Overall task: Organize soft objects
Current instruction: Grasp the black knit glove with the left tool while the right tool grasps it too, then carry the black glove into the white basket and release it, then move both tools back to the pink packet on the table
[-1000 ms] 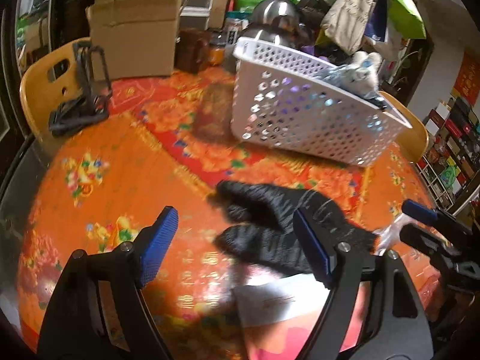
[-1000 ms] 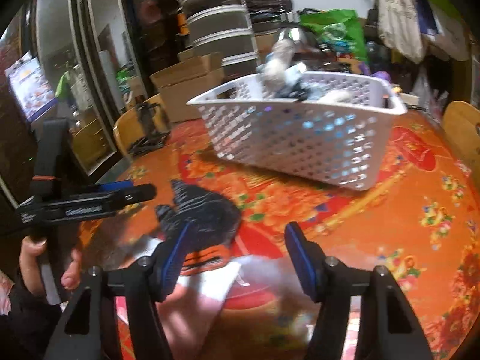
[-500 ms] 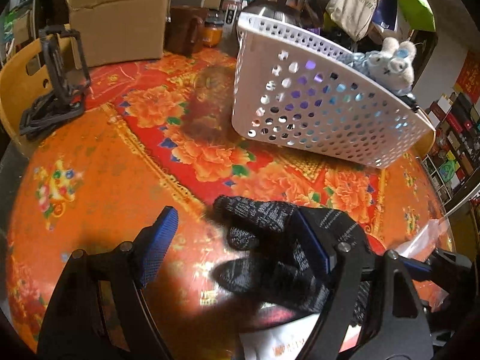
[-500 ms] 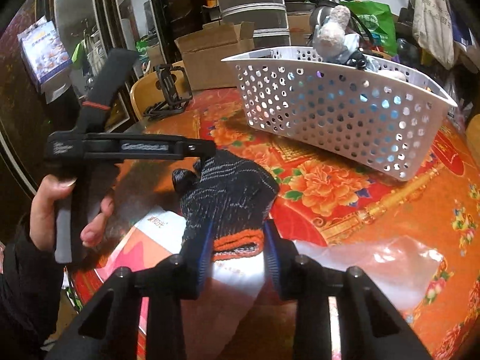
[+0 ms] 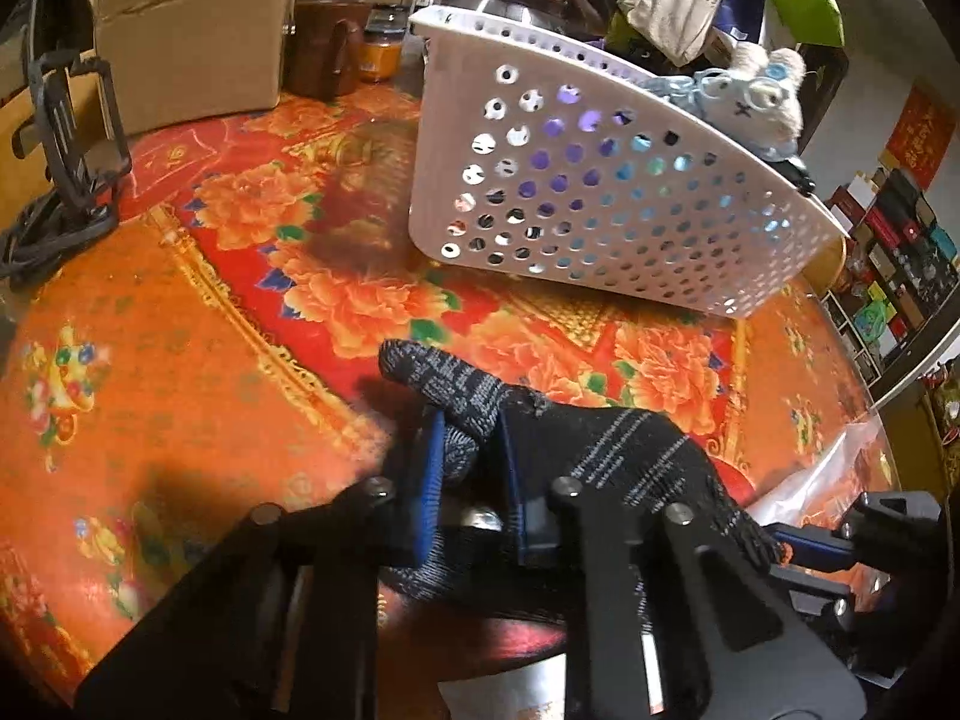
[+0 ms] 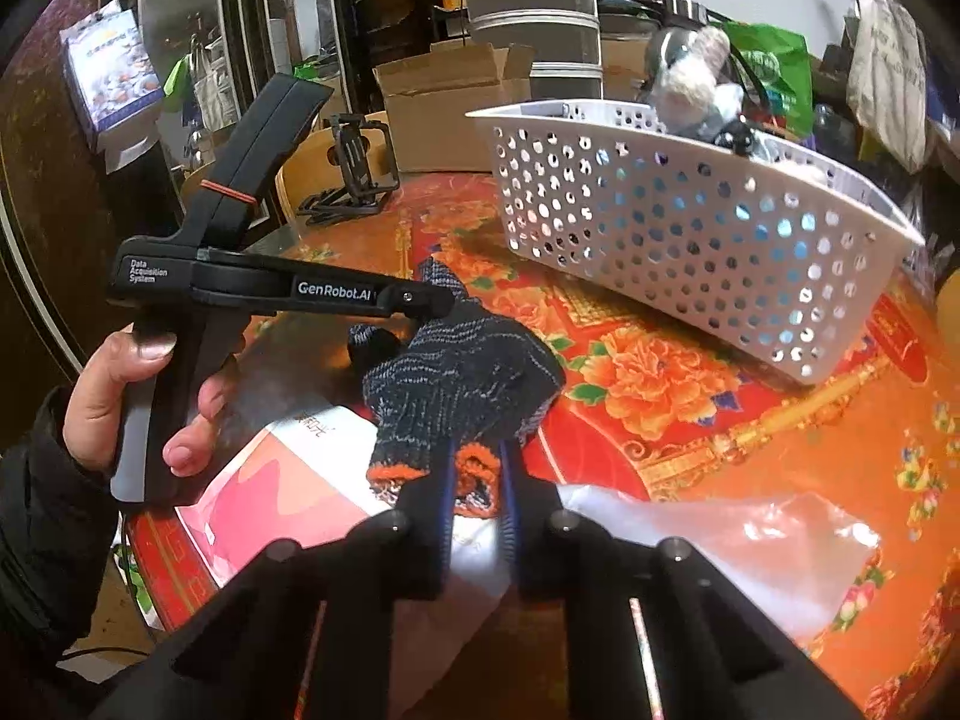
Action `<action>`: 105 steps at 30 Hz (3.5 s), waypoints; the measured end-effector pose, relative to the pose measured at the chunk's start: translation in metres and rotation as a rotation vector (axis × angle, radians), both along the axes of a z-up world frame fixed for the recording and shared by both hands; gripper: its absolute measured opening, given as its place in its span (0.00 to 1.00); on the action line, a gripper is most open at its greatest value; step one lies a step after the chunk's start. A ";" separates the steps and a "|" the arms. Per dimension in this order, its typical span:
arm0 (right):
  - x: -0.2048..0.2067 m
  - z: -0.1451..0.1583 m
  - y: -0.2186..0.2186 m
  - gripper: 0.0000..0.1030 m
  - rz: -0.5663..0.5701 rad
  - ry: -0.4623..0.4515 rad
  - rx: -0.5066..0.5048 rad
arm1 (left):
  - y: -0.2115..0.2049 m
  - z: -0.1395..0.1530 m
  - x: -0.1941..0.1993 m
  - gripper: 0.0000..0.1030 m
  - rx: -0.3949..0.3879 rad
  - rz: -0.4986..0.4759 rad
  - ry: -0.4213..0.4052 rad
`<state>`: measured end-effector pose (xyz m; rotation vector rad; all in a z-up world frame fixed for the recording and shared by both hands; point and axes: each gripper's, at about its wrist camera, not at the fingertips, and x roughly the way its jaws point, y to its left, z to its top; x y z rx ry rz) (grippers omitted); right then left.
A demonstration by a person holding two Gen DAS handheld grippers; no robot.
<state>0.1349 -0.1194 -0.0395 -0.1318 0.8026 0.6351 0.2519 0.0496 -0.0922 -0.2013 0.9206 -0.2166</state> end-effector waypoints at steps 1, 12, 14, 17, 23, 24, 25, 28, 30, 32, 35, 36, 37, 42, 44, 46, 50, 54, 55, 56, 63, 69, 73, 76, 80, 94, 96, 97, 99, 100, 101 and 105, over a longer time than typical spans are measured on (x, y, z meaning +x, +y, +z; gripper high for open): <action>-0.001 0.002 0.000 0.11 0.001 -0.010 -0.002 | 0.000 0.002 -0.002 0.14 0.001 0.003 -0.007; -0.007 0.035 -0.021 0.10 -0.029 -0.092 0.018 | 0.003 0.050 -0.049 0.14 -0.023 0.023 -0.143; -0.009 0.042 -0.026 0.10 -0.035 -0.108 0.026 | 0.004 0.061 -0.060 0.14 -0.038 0.029 -0.168; -0.011 0.053 -0.031 0.10 -0.042 -0.134 0.029 | 0.003 0.076 -0.073 0.14 -0.053 0.037 -0.206; -0.013 0.073 -0.041 0.10 -0.049 -0.172 0.030 | -0.005 0.099 -0.091 0.14 -0.057 0.040 -0.257; -0.014 0.076 -0.042 0.10 -0.050 -0.178 0.031 | -0.006 0.102 -0.092 0.14 -0.058 0.038 -0.263; -0.014 0.081 -0.044 0.10 -0.050 -0.183 0.034 | -0.008 0.106 -0.093 0.14 -0.055 0.035 -0.271; -0.014 0.096 -0.048 0.10 -0.052 -0.207 0.032 | -0.011 0.118 -0.094 0.14 -0.061 0.037 -0.286; -0.014 0.107 -0.051 0.10 -0.055 -0.220 0.036 | -0.014 0.131 -0.096 0.14 -0.065 0.037 -0.306; -0.012 0.119 -0.053 0.10 -0.061 -0.242 0.031 | -0.017 0.144 -0.097 0.14 -0.062 0.035 -0.322; -0.003 0.142 -0.057 0.10 -0.071 -0.271 0.031 | -0.023 0.168 -0.094 0.14 -0.061 0.032 -0.349; 0.000 0.149 -0.057 0.10 -0.076 -0.283 0.024 | -0.024 0.176 -0.092 0.14 -0.062 0.029 -0.355; 0.005 0.159 -0.058 0.10 -0.082 -0.304 0.014 | -0.027 0.187 -0.087 0.14 -0.065 0.023 -0.365; 0.039 0.204 -0.067 0.10 -0.117 -0.346 0.020 | -0.036 0.240 -0.058 0.14 -0.059 0.018 -0.408; 0.057 0.216 -0.071 0.10 -0.136 -0.353 0.016 | -0.040 0.260 -0.039 0.14 -0.062 0.016 -0.416; 0.078 0.224 -0.077 0.10 -0.158 -0.355 0.015 | -0.045 0.278 -0.020 0.14 -0.043 0.017 -0.429; 0.117 0.227 -0.081 0.10 -0.191 -0.367 -0.016 | -0.058 0.297 0.019 0.14 -0.011 0.018 -0.429; 0.153 0.216 -0.083 0.10 -0.205 -0.356 -0.046 | -0.068 0.298 0.062 0.14 0.015 0.027 -0.414; 0.161 0.211 -0.084 0.10 -0.206 -0.350 -0.051 | -0.070 0.295 0.075 0.14 0.013 0.030 -0.403; 0.168 0.207 -0.084 0.10 -0.208 -0.346 -0.052 | -0.070 0.291 0.084 0.14 0.009 0.035 -0.394; 0.203 0.178 -0.090 0.11 -0.228 -0.331 -0.057 | -0.079 0.252 0.132 0.18 0.022 0.048 -0.343; 0.220 0.151 -0.113 0.64 -0.342 -0.237 -0.050 | -0.082 0.215 0.142 0.81 0.086 0.064 -0.343; 0.217 0.141 -0.124 0.64 -0.357 -0.194 -0.038 | -0.076 0.196 0.141 0.81 0.060 0.054 -0.306; 0.206 0.139 -0.131 0.65 -0.358 -0.179 -0.013 | -0.077 0.182 0.135 0.81 0.071 0.033 -0.288; 0.192 0.135 -0.136 0.66 -0.364 -0.154 -0.002 | -0.074 0.169 0.124 0.81 0.062 0.028 -0.278; 0.099 0.085 -0.147 0.69 -0.402 -0.076 0.050 | -0.038 0.135 0.026 0.82 0.114 0.074 -0.235; 0.080 0.074 -0.147 0.69 -0.421 -0.070 0.062 | -0.033 0.124 0.003 0.82 0.109 0.063 -0.236; 0.067 0.066 -0.147 0.69 -0.425 -0.054 0.075 | -0.031 0.119 -0.008 0.82 0.126 0.072 -0.233; 0.049 0.056 -0.143 0.69 -0.433 -0.031 0.081 | -0.026 0.109 -0.029 0.82 0.148 0.086 -0.238; 0.035 0.049 -0.139 0.69 -0.439 -0.021 0.084 | -0.023 0.101 -0.045 0.82 0.145 0.086 -0.243; 0.023 0.044 -0.134 0.69 -0.437 -0.017 0.086 | -0.020 0.095 -0.057 0.82 0.147 0.087 -0.242; -0.024 0.024 -0.106 0.69 -0.415 -0.019 0.074 | -0.006 0.070 -0.108 0.82 0.132 0.105 -0.238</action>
